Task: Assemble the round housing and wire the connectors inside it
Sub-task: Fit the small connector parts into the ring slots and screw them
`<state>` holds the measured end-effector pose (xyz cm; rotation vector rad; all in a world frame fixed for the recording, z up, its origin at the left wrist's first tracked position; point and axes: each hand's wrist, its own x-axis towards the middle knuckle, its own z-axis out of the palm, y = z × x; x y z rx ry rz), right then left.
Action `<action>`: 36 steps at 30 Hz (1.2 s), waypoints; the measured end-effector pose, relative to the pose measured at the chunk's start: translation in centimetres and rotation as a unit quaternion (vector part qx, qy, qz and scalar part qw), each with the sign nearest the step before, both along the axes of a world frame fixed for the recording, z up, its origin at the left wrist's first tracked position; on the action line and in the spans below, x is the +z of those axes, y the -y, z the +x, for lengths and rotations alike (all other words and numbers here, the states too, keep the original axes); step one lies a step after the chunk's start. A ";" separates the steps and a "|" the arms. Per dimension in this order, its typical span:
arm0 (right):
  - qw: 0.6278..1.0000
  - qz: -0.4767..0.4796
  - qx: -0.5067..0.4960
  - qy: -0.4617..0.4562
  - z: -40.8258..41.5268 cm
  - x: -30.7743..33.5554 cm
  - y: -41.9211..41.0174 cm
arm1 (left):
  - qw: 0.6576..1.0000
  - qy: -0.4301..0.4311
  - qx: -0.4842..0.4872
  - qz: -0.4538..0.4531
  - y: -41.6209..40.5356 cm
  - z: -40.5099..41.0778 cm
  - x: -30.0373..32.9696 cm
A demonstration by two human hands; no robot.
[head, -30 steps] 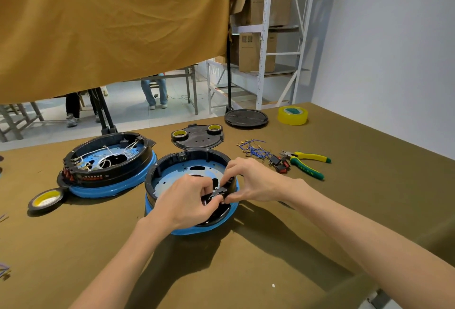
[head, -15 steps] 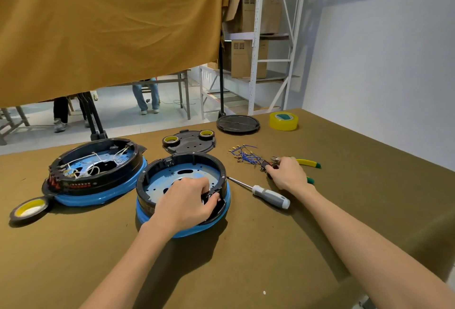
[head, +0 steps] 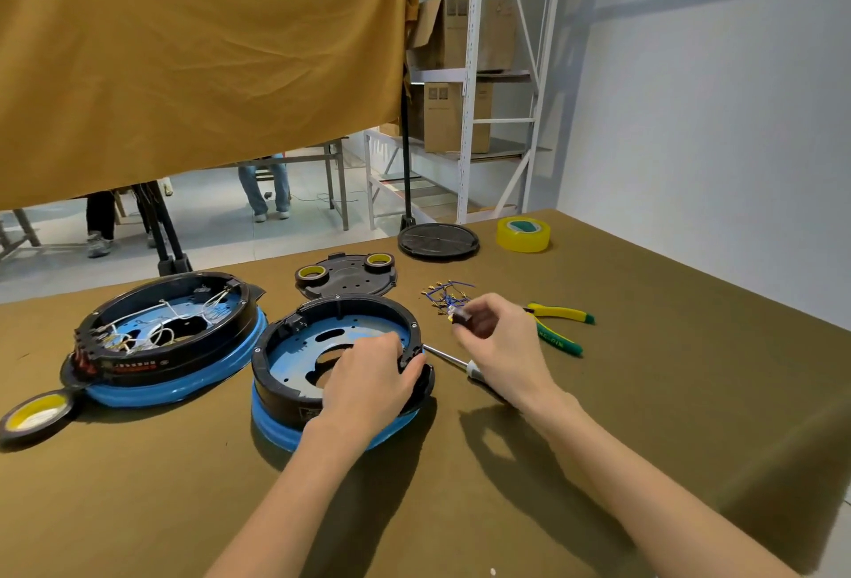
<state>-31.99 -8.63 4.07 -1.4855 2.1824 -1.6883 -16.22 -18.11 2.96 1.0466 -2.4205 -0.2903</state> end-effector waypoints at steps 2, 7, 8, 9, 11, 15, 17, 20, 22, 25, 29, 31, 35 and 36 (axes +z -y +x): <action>1.000 -0.005 0.024 -0.019 1.3 -0.2 -0.9 | 0.999 -0.053 0.012 0.000 -0.4 0.2 0.3; 0.996 -0.024 0.064 -0.064 3.2 -0.7 -2.4 | 0.970 -0.195 -0.120 0.076 -0.7 2.5 2.1; 0.995 -0.029 0.066 -0.065 3.5 -0.7 -2.5 | 0.966 -0.189 -0.156 0.087 -1.0 2.9 2.2; 0.995 -0.034 0.068 -0.066 3.7 -0.8 -2.7 | 0.963 -0.184 -0.179 0.083 -1.2 3.3 2.2; 0.995 -0.039 0.071 -0.066 4.1 -0.9 -2.8 | 0.962 -0.181 -0.191 0.071 -1.2 3.8 1.9; 0.994 -0.027 0.083 -0.070 4.4 -1.3 -3.0 | 0.962 -0.166 -0.203 0.074 -1.4 4.2 0.6; 0.993 -0.017 0.090 -0.069 4.5 -1.8 -3.2 | 0.963 -0.169 -0.200 0.063 -1.4 4.3 0.0; 0.991 -0.002 0.110 -0.072 4.7 -2.5 -3.3 | 0.970 -0.161 -0.180 0.020 -1.2 4.3 -0.7; 0.993 -0.004 0.098 -0.070 4.5 -3.0 -3.2 | 0.977 -0.149 -0.154 -0.013 -1.4 4.0 -1.1; 0.998 -0.009 0.043 -0.039 3.9 -3.6 -2.7 | 0.987 -0.117 -0.101 -0.043 -1.4 3.5 -1.7; 0.999 0.003 0.035 0.015 3.4 -4.0 -2.0 | 0.994 -0.090 -0.057 -0.036 -0.9 3.2 -1.9; 0.998 -0.002 0.054 0.021 3.8 -4.0 -1.6 | 0.994 -0.085 -0.054 -0.029 -0.6 3.3 -1.8; 0.999 -0.011 0.037 0.017 4.4 -4.3 -0.8 | 0.994 -0.087 -0.058 -0.016 -0.2 3.4 -1.7; 0.999 -0.011 0.030 0.014 4.4 -4.3 -0.6 | 0.994 -0.088 -0.057 -0.014 -0.1 3.4 -1.7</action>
